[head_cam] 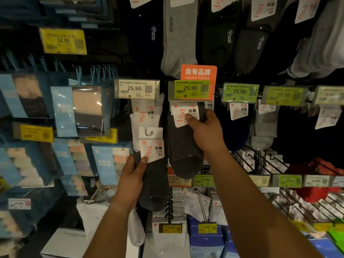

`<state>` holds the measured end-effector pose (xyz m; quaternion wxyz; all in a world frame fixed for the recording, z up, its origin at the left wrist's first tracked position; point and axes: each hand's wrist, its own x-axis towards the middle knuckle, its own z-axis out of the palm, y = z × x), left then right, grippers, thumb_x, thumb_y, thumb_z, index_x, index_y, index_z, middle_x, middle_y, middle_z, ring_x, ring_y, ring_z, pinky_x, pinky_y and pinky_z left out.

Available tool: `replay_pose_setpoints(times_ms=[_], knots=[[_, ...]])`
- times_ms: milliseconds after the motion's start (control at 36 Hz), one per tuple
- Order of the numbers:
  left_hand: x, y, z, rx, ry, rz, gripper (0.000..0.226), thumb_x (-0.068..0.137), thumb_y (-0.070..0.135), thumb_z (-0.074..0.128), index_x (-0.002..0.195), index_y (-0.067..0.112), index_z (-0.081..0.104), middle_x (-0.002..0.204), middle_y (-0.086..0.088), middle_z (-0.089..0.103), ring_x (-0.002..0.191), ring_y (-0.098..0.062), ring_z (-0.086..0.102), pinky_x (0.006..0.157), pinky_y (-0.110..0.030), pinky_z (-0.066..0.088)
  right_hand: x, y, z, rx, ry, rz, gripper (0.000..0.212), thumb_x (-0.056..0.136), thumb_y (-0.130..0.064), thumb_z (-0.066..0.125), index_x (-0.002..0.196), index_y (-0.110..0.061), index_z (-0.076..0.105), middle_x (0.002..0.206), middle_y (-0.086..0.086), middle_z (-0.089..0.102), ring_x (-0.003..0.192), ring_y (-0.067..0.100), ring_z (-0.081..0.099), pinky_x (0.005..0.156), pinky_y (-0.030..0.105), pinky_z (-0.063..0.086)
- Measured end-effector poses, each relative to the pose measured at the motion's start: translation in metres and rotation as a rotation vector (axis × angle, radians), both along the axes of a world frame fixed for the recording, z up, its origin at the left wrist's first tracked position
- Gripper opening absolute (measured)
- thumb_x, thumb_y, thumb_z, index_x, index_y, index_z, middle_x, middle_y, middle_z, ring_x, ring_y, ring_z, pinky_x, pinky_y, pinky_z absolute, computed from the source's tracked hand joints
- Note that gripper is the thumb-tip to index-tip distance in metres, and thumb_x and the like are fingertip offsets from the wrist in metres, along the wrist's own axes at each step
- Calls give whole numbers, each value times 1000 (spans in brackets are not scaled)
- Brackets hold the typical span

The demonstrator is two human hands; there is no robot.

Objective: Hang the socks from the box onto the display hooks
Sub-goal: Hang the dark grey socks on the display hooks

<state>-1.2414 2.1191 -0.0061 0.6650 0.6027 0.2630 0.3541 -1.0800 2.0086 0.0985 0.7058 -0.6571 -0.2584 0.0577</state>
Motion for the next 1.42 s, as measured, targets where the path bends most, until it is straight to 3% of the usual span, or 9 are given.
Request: replay_pose_setpoints(times_ms=[194, 361, 444, 639, 778, 972, 1111, 1250, 1417], knots=[[0, -3, 3, 23, -1, 9, 18, 103, 27, 53, 119, 30, 61, 113, 14, 71, 104, -3, 67, 77, -17, 53, 26, 32, 2, -166, -52, -83, 43, 94, -27, 65, 133, -16, 49, 128, 5, 63, 120, 26, 58, 101, 40, 48], [-6, 0, 3, -5, -13, 26, 24, 102, 29, 54, 125, 27, 62, 118, 7, 72, 112, -14, 67, 99, -40, 53, 32, 37, -11, -307, -130, -135, 53, 95, -40, 62, 137, -13, 45, 131, 11, 60, 122, 32, 55, 99, 41, 47], [-4, -4, 6, -14, -59, 2, 22, 102, 28, 54, 122, 27, 63, 113, 10, 74, 105, -9, 70, 85, -30, 58, 19, 25, -22, -416, -233, -328, 60, 92, -50, 60, 135, -10, 47, 130, 14, 51, 122, 36, 49, 101, 47, 44], [23, -26, 30, 43, -117, -119, 21, 102, 27, 53, 117, 31, 66, 107, 16, 75, 104, -2, 69, 87, -22, 57, -60, -3, -64, -136, -13, 19, 32, 97, -52, 48, 116, -27, 52, 93, -22, 60, 84, -6, 60, 70, 12, 48], [52, -41, 50, 178, -145, -126, 26, 102, 32, 52, 126, 27, 63, 119, 15, 71, 115, 0, 63, 103, -24, 49, -44, -8, -56, -13, -65, -62, 21, 99, -42, 49, 111, -25, 52, 97, -24, 62, 84, -16, 60, 76, 9, 48], [70, -47, 67, 264, -262, -113, 23, 105, 21, 48, 119, 35, 59, 115, 21, 67, 109, 9, 62, 89, -9, 48, -27, -17, -33, 4, -201, -52, 6, 100, -34, 51, 104, -30, 49, 95, -24, 62, 82, -19, 60, 71, 6, 48], [76, -46, 73, 210, -299, -81, 22, 105, 20, 48, 121, 27, 60, 113, 18, 69, 104, 9, 65, 83, -9, 50, -19, -13, -21, -66, -220, -52, 18, 100, -40, 52, 108, -24, 51, 94, -19, 62, 86, -6, 61, 76, 17, 52], [85, -36, 71, 154, -219, -50, 20, 104, 24, 51, 119, 29, 64, 117, 11, 71, 113, -3, 65, 96, -22, 50, -7, -7, -16, -132, -184, -49, 24, 100, -41, 52, 103, -18, 54, 88, -15, 61, 79, -4, 57, 62, 8, 43], [92, -26, 74, 211, -98, -5, 17, 105, 27, 51, 117, 27, 63, 108, 15, 68, 108, -5, 63, 95, -22, 48, 4, 9, -21, -154, -93, -36, 25, 99, -44, 52, 107, -20, 57, 101, -5, 66, 98, 15, 63, 85, 29, 49]])
